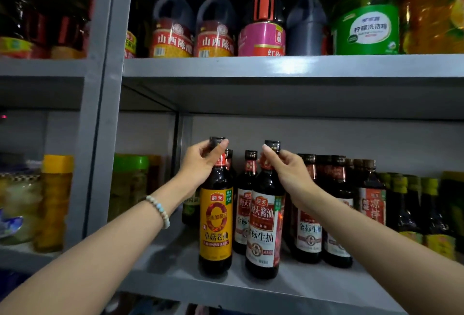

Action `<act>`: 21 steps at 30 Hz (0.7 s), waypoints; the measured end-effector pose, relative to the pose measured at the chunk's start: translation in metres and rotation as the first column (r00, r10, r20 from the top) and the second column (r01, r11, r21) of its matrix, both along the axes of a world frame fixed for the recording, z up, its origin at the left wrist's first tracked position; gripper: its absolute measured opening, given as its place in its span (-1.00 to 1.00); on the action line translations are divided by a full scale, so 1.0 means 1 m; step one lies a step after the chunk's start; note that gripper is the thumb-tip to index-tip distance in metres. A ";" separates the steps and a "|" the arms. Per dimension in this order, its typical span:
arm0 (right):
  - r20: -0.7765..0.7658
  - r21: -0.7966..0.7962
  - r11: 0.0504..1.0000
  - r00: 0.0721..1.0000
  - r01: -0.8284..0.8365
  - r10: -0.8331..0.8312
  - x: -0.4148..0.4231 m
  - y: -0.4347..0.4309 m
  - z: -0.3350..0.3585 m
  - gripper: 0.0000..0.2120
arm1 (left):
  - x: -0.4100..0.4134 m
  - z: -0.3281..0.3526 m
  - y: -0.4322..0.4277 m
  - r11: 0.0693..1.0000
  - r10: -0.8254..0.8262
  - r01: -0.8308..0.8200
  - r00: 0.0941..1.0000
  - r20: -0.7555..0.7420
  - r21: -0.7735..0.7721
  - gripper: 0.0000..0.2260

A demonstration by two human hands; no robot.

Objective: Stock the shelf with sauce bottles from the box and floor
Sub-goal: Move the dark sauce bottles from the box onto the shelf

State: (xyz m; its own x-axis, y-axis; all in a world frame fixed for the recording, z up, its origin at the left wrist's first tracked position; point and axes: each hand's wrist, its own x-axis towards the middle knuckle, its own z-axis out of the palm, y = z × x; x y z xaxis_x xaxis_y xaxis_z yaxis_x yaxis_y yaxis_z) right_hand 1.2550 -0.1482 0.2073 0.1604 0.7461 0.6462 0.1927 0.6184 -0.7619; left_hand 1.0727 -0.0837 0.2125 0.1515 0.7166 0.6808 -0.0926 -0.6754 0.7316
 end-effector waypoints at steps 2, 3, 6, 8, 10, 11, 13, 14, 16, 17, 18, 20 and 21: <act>0.020 -0.006 1.000 1.000 0.006 -0.006 -0.003 0.007 -0.004 -0.72 | 0.000 -0.004 0.009 1.000 -0.017 0.017 1.000 0.002 -0.013 -0.79; 0.027 -0.004 1.000 1.000 0.010 -0.010 -0.005 0.009 -0.006 -0.72 | 0.001 -0.006 0.013 1.000 -0.016 0.016 1.000 -0.002 -0.014 -0.80; 0.028 0.001 1.000 0.999 0.023 -0.023 -0.007 0.016 -0.012 -0.75 | 0.001 -0.013 0.022 0.999 -0.030 0.030 1.000 -0.002 -0.015 -0.84; 0.026 -0.008 1.000 0.999 0.025 -0.025 -0.008 0.021 -0.014 -0.75 | 0.001 -0.016 0.027 0.998 -0.055 0.054 0.999 -0.004 -0.020 -0.85; 0.027 -0.020 0.999 0.999 0.025 -0.025 -0.009 0.025 -0.015 -0.75 | 0.001 -0.016 0.030 0.997 -0.071 0.071 0.997 -0.001 -0.021 -0.85; 0.025 -0.022 1.000 0.999 0.020 -0.019 -0.009 0.026 -0.015 -0.75 | 0.001 -0.016 0.032 0.997 -0.078 0.078 0.997 0.004 -0.024 -0.85; 0.020 -0.025 1.000 1.000 0.007 -0.006 -0.009 0.029 -0.016 -0.74 | 0.003 -0.016 0.035 0.995 -0.096 0.096 0.995 0.010 -0.032 -0.80; 0.015 -0.026 1.000 1.000 0.005 -0.005 -0.008 0.030 -0.016 -0.73 | 0.004 -0.016 0.036 0.994 -0.104 0.105 0.994 0.009 -0.038 -0.75; 0.012 -0.027 1.000 1.000 0.013 -0.013 -0.007 0.031 -0.017 -0.71 | 0.006 -0.017 0.036 0.993 -0.113 0.113 0.994 -0.005 -0.042 -0.65; 0.014 -0.029 0.999 1.000 0.015 -0.015 -0.007 0.032 -0.017 -0.71 | 0.007 -0.017 0.036 0.992 -0.115 0.114 0.993 -0.013 -0.045 -0.61; 0.015 -0.031 0.999 1.000 0.015 -0.014 -0.006 0.033 -0.018 -0.71 | 0.007 -0.017 0.036 0.992 -0.115 0.114 0.993 -0.018 -0.048 -0.58; 0.021 -0.036 0.999 1.000 0.015 -0.014 -0.007 0.034 -0.018 -0.75 | 0.008 -0.017 0.035 0.993 -0.107 0.105 0.994 -0.025 -0.049 -0.53; 0.024 -0.039 0.999 1.000 0.019 -0.018 -0.009 0.033 -0.018 -0.77 | 0.008 -0.018 0.034 0.994 -0.101 0.100 0.995 -0.025 -0.047 -0.52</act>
State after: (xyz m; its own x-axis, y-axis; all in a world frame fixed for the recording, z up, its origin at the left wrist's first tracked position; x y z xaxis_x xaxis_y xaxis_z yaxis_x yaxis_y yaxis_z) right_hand 1.2465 -0.1153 0.1894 0.1595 0.7682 0.6201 0.2216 0.5842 -0.7808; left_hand 1.0802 -0.0497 0.1949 0.2428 0.7270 0.6423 -0.1379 -0.6296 0.7646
